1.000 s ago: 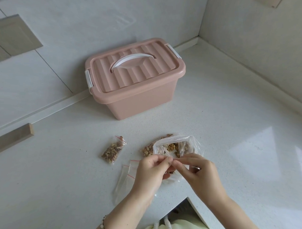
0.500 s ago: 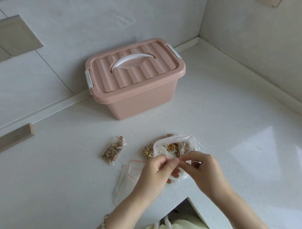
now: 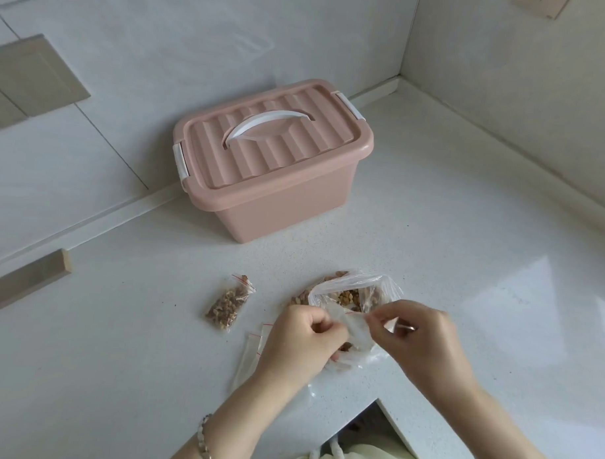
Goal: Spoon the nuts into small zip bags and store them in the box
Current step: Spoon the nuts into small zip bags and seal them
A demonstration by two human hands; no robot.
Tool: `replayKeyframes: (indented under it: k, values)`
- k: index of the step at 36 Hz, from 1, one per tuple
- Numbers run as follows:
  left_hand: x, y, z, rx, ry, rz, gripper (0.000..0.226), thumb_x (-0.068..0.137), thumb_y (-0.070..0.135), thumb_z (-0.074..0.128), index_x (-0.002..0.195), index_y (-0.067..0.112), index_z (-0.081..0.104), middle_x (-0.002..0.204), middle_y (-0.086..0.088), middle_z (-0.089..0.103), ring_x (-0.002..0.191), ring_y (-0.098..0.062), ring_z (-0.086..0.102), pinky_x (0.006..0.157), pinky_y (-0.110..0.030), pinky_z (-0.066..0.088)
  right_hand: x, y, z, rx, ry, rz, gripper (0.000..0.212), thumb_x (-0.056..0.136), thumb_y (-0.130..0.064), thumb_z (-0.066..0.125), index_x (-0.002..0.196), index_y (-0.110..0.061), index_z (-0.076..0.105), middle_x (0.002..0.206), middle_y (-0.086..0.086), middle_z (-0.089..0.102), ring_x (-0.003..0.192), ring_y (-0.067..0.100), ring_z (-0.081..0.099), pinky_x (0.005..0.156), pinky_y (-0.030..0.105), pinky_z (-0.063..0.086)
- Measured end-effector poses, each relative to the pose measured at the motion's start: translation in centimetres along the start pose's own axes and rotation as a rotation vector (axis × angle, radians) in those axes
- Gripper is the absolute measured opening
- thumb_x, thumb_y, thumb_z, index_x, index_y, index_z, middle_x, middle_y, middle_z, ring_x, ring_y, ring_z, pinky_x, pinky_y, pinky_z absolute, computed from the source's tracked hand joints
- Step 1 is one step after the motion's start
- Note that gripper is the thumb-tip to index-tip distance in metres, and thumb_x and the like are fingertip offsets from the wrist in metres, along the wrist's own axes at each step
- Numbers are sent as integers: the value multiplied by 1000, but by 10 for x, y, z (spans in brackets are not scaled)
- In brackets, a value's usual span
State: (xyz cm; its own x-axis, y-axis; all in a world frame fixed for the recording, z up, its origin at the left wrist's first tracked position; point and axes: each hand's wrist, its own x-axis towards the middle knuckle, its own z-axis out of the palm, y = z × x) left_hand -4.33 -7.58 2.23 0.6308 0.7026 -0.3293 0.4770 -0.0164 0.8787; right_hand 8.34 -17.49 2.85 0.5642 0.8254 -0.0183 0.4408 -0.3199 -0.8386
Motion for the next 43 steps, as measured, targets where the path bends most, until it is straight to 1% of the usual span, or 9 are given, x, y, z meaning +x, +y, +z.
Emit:
replayKeyframes:
  k: [5,9,12,14,18,23,28,33,43]
  values:
    - [-1,8,1,557,85,12,39,76,29,59,50,14,34,51,-1,38,51,-19,38,51,-26,29,-2,6,8,-327,93,-115,14,66,-4,78,65,-16,71,63,-8,68,51,-1,56,49,16,47]
    - [3,9,-1,332,86,205,11,78,21,63,85,23,55,84,11,55,80,-3,52,70,-19,42,0,-1,2,-120,108,0,16,71,-3,74,63,-15,69,55,-12,62,54,-7,55,51,6,39]
    - [4,3,-1,196,-96,347,55,77,28,65,123,38,37,131,26,36,126,13,27,102,-4,23,2,-9,-2,19,86,50,25,72,-6,73,58,-23,64,52,-10,60,46,-1,50,48,6,34]
    - [4,-1,4,210,-214,430,77,72,36,71,130,46,20,145,28,16,137,11,4,111,-9,10,1,-15,0,78,75,67,27,71,-7,74,56,-26,62,60,-9,63,45,3,47,48,9,35]
    - [6,-10,16,232,14,529,86,65,45,73,132,39,18,132,38,24,130,12,22,110,-18,21,-2,-22,6,210,55,126,24,71,-3,72,56,-19,64,57,-9,63,43,3,46,47,9,34]
    - [6,-15,25,167,144,516,71,65,37,66,127,32,31,115,8,55,114,-5,47,103,-31,35,-3,-23,10,271,101,156,25,71,-3,71,53,-17,61,48,-10,54,41,5,41,45,10,30]
    - [9,-16,27,277,305,663,58,67,29,57,122,19,43,117,7,54,121,2,34,107,-29,27,-1,-19,9,107,136,42,31,72,-3,72,54,-24,56,55,-6,60,46,3,47,47,8,33]
    - [7,-18,26,420,386,713,59,69,29,55,124,13,43,110,5,47,108,-12,44,104,-35,30,0,-15,11,-34,132,-37,31,72,-4,72,58,-24,54,58,-9,59,57,-5,52,52,7,35]
    - [5,-22,33,356,361,541,37,76,24,46,112,19,43,97,1,56,96,-11,47,92,-33,38,1,-10,14,-11,148,-76,26,75,-12,74,57,-19,57,53,-14,53,55,-2,51,51,5,33]
